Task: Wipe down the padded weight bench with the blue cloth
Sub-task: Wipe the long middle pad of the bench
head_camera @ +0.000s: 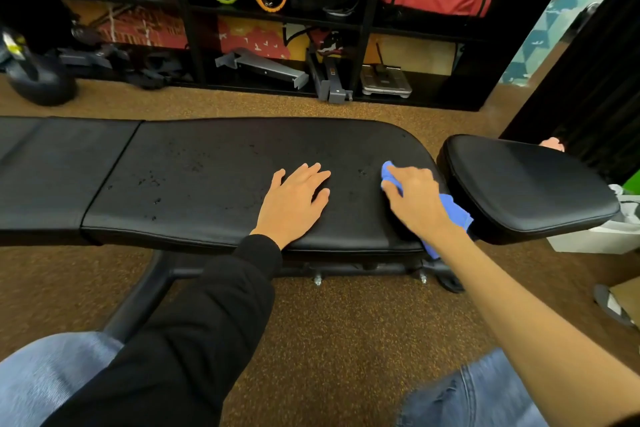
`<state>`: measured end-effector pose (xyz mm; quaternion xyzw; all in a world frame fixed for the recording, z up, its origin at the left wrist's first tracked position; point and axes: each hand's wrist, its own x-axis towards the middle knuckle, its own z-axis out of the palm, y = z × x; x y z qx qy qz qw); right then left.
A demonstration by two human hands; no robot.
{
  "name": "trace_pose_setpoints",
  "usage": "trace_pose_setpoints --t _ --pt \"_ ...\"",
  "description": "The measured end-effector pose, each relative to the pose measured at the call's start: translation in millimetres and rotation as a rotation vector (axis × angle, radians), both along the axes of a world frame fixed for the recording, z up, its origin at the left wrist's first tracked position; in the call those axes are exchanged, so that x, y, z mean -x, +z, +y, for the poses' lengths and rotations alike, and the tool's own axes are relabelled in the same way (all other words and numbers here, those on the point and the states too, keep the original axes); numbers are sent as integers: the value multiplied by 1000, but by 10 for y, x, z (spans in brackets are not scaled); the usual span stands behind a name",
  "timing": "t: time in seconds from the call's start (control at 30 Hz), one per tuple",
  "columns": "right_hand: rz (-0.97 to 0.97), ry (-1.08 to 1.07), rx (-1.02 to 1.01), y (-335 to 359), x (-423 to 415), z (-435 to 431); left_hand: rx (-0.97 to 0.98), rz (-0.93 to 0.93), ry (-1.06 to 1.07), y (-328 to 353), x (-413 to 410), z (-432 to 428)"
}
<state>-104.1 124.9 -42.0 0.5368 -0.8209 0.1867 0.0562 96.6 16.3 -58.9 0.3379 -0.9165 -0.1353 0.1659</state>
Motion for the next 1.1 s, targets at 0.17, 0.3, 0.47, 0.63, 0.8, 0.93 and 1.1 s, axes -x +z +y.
trace_pose_setpoints --t 0.17,0.3,0.47,0.63,0.8,0.93,1.1 --pt "-104 231 47 -40 -428 302 7 -8 3 -17 3 -10" --pt "-300 367 -50 -4 -388 579 12 -19 -3 -5 -4 -1" --pt "-264 316 -116 149 -41 456 7 -5 -12 4 -10 -3" --pt "-317 36 -92 155 88 44 1 -2 -9 3 -3 -1" --pt "-317 132 -147 165 -278 -14 22 -7 2 -15 3 -10" --pt "-281 319 -151 131 -495 307 8 -6 -1 -23 8 -8" --pt "-213 419 -199 164 -323 439 17 -8 -1 -19 -1 -13"
